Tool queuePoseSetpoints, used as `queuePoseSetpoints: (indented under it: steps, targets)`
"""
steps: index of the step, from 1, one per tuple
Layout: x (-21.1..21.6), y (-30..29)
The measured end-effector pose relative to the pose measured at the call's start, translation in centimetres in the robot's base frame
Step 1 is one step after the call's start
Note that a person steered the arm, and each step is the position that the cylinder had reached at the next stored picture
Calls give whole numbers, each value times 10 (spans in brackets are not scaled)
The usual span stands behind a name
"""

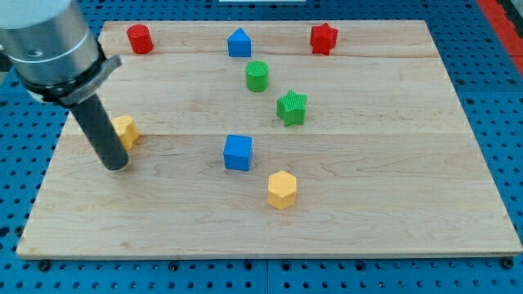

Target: Move the blue cube to the yellow hexagon

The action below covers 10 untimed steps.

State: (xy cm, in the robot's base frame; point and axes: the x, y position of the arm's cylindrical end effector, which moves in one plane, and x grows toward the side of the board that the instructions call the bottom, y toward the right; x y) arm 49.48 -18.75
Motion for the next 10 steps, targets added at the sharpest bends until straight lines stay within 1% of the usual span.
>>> queuePoseSetpoints:
  steps: [2,3,6,7,8,9,10]
  targets:
    - [-70,-6]
    - [-76,3]
    - [-71,9]
    - [-81,40]
    - [-93,115]
    - [-87,178]
    - [-22,155]
